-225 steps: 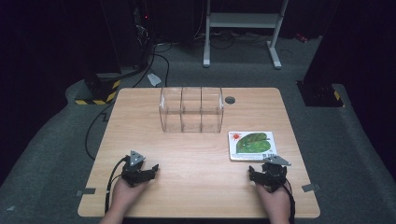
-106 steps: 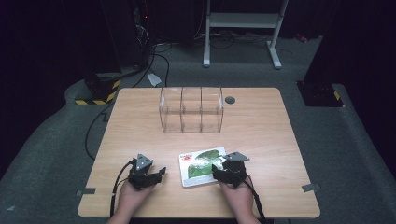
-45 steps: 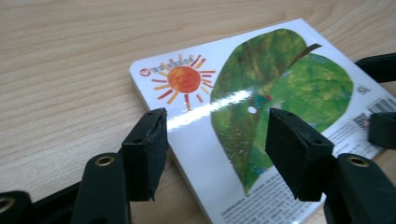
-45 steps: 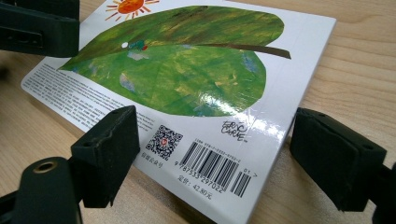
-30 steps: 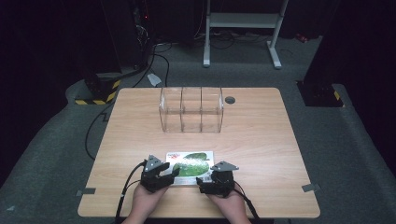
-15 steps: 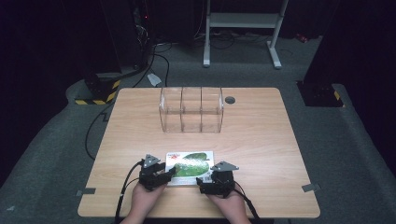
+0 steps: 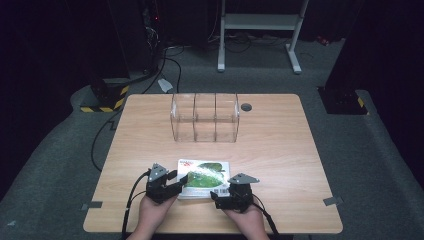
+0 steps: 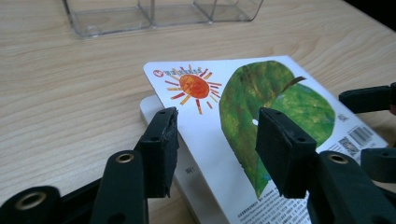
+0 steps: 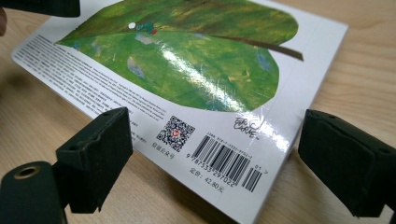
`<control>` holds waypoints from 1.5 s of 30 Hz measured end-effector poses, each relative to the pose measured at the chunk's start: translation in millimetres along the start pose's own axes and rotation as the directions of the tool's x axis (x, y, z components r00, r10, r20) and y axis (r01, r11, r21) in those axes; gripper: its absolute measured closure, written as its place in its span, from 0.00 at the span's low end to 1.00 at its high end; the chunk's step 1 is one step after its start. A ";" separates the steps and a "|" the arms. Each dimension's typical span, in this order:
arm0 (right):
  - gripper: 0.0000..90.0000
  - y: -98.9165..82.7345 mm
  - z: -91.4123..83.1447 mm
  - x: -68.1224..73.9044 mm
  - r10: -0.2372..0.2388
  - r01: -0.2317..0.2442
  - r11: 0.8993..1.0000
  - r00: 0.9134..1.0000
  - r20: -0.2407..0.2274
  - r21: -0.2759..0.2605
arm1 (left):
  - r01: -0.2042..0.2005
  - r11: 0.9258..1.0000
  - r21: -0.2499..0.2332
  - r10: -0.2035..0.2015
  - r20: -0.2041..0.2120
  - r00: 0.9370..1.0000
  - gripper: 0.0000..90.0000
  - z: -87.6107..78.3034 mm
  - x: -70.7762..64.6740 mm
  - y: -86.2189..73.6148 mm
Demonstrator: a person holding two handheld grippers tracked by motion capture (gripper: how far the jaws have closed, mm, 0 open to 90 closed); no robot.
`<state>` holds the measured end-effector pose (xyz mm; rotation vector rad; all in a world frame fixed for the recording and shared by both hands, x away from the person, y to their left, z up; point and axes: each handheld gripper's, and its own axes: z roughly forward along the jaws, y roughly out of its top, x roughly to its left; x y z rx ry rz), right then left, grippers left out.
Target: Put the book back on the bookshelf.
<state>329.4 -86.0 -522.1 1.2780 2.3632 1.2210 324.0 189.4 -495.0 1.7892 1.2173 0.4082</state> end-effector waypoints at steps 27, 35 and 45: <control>0.11 -8.0 -2.8 14.3 -0.126 0.124 0.992 0.988 0.089 0.026 | 0.040 0.992 0.123 -0.039 -0.009 0.999 0.50 24.3 9.6 -14.8; 0.10 -8.0 -0.8 17.2 -0.130 0.127 0.991 0.985 0.112 0.040 | 0.054 0.998 0.020 -0.055 0.024 0.998 0.53 5.5 5.6 -2.1; 0.09 -8.8 1.2 21.9 -0.183 0.177 0.983 0.974 0.134 0.055 | 0.045 0.998 -0.044 -0.043 0.044 0.998 0.54 -5.1 1.1 5.3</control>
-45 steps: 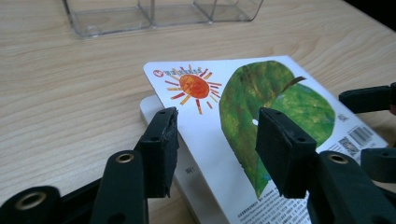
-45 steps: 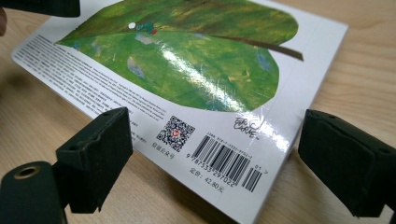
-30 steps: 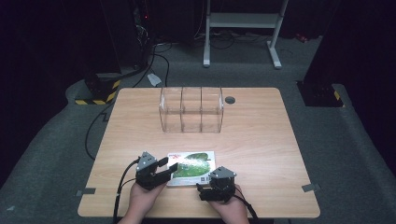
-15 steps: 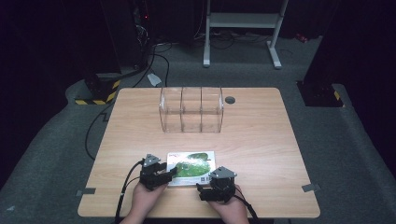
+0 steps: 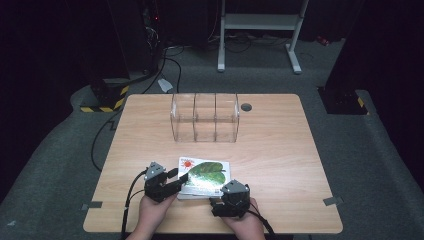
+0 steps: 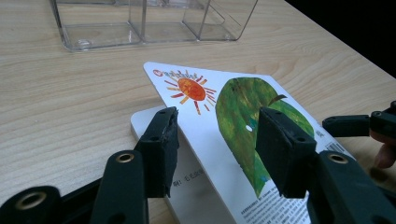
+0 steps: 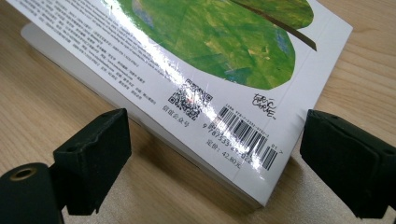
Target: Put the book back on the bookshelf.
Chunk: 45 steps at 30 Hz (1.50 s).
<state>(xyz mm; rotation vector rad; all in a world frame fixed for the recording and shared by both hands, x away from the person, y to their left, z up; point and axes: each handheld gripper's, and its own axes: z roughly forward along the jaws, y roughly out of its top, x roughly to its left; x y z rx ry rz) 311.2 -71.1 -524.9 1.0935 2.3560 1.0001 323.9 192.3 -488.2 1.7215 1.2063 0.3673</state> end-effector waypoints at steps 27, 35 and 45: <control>0.23 -4.7 -6.9 -13.0 0.093 -0.093 0.996 0.992 -0.090 0.008 | 0.037 0.992 0.118 -0.047 0.087 0.995 0.64 16.1 21.9 -6.9; 0.27 -4.2 -12.3 -27.4 0.146 -0.150 0.988 0.985 -0.089 -0.040 | -0.076 0.989 0.128 0.069 0.062 0.996 0.68 14.5 17.0 -8.4; 0.30 0.0 -5.0 -42.2 0.180 -0.187 0.980 0.980 -0.089 -0.069 | -0.205 0.976 0.079 0.201 0.058 0.978 0.71 6.2 8.6 -10.1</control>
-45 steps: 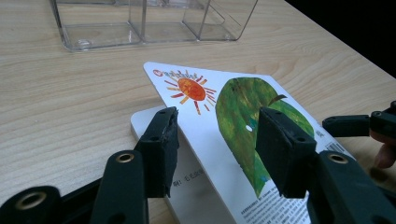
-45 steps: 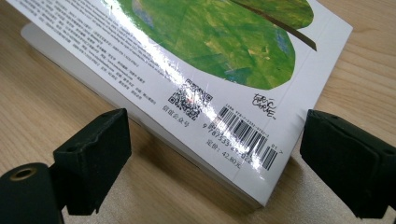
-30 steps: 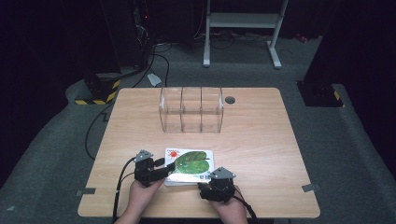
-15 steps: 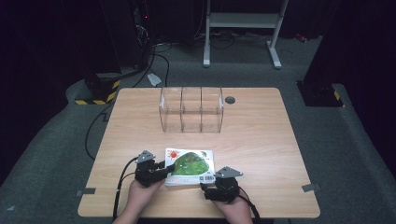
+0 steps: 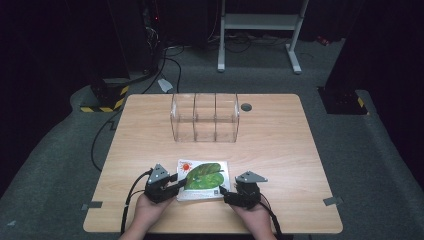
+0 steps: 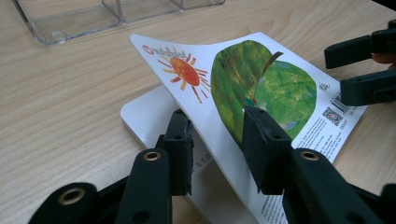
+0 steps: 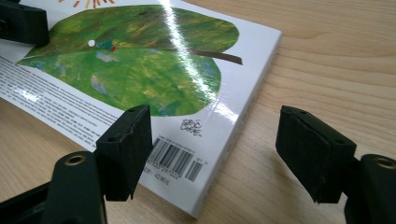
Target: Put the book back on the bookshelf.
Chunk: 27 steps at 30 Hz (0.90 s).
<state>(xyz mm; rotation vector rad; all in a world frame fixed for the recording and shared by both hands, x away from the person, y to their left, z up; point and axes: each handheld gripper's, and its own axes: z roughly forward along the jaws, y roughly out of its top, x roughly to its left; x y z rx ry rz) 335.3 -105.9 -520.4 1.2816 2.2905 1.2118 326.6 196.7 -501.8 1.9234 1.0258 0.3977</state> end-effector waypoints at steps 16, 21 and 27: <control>0.25 6.3 10.0 -9.4 0.090 -0.089 0.996 0.993 -0.074 0.012 | -0.172 0.981 -0.092 0.169 -0.035 0.985 0.75 -13.4 -22.2 6.0; 0.22 8.3 12.7 -13.7 0.132 -0.130 0.991 0.986 -0.105 0.027 | -0.190 0.976 -0.108 0.187 -0.035 0.982 0.76 -14.9 -23.8 5.6; 0.19 11.1 16.8 -12.1 0.159 -0.153 0.987 0.977 -0.146 0.046 | -0.230 0.965 -0.124 0.225 -0.053 0.973 0.76 -15.4 -27.6 4.8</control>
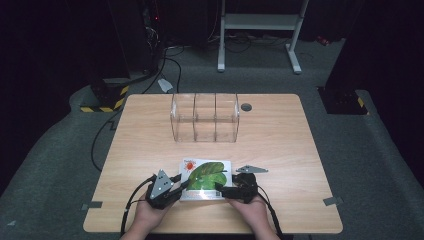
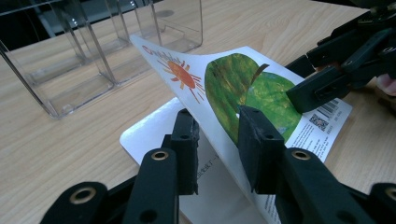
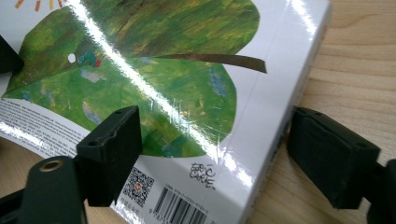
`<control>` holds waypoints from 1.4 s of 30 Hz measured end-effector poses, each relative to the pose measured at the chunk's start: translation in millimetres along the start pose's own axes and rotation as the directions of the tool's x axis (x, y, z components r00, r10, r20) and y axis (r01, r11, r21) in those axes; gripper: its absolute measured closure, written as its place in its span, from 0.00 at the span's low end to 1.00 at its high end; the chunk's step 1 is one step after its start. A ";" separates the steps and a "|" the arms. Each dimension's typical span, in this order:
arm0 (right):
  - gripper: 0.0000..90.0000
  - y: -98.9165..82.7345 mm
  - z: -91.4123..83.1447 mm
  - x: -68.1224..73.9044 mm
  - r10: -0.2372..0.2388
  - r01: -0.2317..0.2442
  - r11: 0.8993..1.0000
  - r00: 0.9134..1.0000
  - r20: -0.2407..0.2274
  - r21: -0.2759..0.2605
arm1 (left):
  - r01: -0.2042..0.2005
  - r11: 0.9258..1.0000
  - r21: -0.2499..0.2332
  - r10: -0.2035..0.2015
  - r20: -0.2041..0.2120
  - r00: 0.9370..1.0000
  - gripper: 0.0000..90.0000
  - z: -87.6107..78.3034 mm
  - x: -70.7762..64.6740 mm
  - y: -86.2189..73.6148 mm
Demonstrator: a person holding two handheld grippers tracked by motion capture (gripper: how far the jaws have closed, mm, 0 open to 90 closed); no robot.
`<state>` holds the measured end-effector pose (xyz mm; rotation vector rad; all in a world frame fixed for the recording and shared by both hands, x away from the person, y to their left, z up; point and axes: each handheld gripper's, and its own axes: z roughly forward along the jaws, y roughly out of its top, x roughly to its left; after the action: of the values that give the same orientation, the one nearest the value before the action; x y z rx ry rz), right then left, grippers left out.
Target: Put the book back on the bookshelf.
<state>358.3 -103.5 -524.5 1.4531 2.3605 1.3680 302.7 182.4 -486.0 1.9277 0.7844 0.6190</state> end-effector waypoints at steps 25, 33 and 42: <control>0.39 0.0 -14.5 13.1 -0.100 0.115 0.988 0.985 0.139 -0.100 | 0.064 0.998 -0.006 -0.064 -0.022 0.998 0.78 3.9 6.6 -2.9; 0.43 -0.8 -19.4 18.4 -0.127 0.152 0.980 0.976 0.178 -0.130 | 0.062 0.998 -0.011 -0.063 -0.032 0.997 0.78 2.5 7.2 -2.8; 0.49 -0.8 -30.9 22.9 -0.165 0.210 0.959 0.959 0.230 -0.190 | 0.029 0.999 0.020 -0.027 -0.056 0.998 0.81 5.0 4.5 -4.2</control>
<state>331.0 -106.8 -497.6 1.2148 2.0870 1.2985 308.1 184.3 -491.6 1.9225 0.8548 0.6523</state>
